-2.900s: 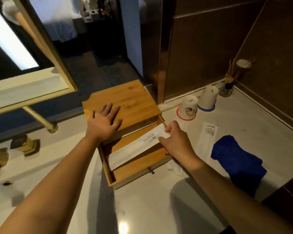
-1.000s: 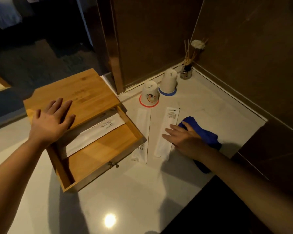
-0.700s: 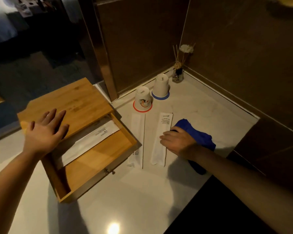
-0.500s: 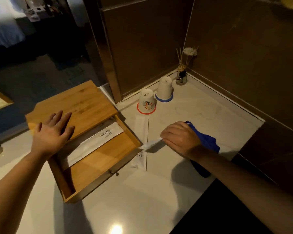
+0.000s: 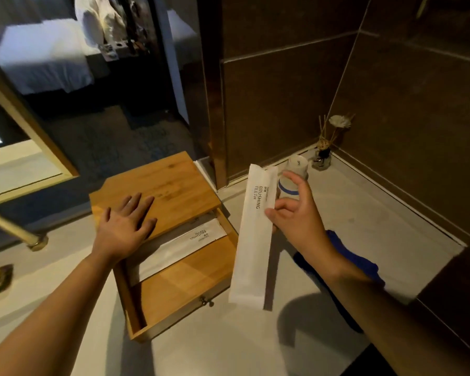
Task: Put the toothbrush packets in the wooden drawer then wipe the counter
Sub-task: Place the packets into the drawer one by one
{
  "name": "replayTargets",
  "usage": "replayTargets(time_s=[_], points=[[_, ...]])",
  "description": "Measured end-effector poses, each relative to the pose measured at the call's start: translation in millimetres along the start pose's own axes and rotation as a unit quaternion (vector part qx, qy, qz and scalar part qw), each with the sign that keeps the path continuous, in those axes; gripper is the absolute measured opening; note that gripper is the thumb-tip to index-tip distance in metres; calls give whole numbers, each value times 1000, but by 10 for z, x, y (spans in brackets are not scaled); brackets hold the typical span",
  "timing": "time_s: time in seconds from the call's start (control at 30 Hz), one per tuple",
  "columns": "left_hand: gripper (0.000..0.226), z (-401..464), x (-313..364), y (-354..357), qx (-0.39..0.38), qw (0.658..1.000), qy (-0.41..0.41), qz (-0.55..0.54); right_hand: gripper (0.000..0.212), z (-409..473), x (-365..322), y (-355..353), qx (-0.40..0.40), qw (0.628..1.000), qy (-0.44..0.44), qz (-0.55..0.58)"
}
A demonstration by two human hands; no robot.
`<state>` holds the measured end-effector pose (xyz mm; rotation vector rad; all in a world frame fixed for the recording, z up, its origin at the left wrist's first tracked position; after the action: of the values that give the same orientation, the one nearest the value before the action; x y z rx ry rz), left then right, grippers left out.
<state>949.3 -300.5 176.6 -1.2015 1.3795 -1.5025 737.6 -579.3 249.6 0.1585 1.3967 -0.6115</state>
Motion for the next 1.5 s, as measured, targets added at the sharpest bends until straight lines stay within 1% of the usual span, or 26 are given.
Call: replayTargets(time_s=[0.03,0.07,0.13,0.2,0.37,0.5,0.67,0.73,0.83,0.87,0.93,1.0,1.07,1.13,1.2,1.27,1.37,1.43,1.5], points=[[68,-1,-1,2,0,1000,0,2,65,12,-18,51,0,1000,0,15],[68,1,-4,6,0,1000,-1,3,60,20,-48,101,1,999,-1,34],[68,8,-11,11,4,1000,-1,3,40,0,-125,205,11,998,-3,62],[66,17,-15,18,5,1000,0,3,30,-74,-126,363,16,998,13,63],[64,4,-20,12,1,1000,-4,5,33,-395,111,958,3,994,95,62],[64,-7,-8,3,1,1000,-4,3,33,-505,226,1154,3,994,109,30],[62,-4,-15,4,7,1000,2,-8,36,-529,346,1231,-16,995,94,-37],[63,-6,-18,5,7,1000,3,-13,34,-549,371,1281,-45,993,83,-67],[63,-4,-15,2,8,1000,5,-19,30,-564,367,1338,-93,985,47,-140],[63,-5,-13,0,10,1000,6,-19,27,-553,359,1348,-104,983,41,-146],[64,-6,-13,-1,9,1000,8,-20,17,-512,358,1331,-108,985,36,-128],[64,-4,-13,0,9,1000,9,-22,6,-455,362,1258,-89,989,35,-109],[64,-2,-13,-1,10,1000,8,-22,8,-414,388,1220,-90,991,40,-95],[64,4,-13,5,8,1000,7,-21,6,-399,396,1254,-116,988,49,-92],[64,6,-11,7,8,1000,7,-20,5,-402,389,1320,-160,979,47,-116],[65,8,-12,10,9,1000,6,-19,10,-407,345,1373,-202,962,14,-183],[64,5,-12,14,9,1000,7,-19,23,-447,262,1415,-235,913,-78,-325],[64,7,-14,13,10,1000,7,-20,33,-494,240,1445,-250,882,-113,-383],[63,14,-21,12,12,1000,7,-19,41,-527,236,1481,-274,856,-130,-419]])
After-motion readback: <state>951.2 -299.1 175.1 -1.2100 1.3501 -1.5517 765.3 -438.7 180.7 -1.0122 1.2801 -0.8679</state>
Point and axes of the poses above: each hand's wrist, its own z-axis towards the middle knuckle, its own y-axis out of the palm, x = y × z, the point moved 9 cm from there along z, towards the middle knuckle, and after that the axes turned 15 degrees about -y, right-handed, at the moved point
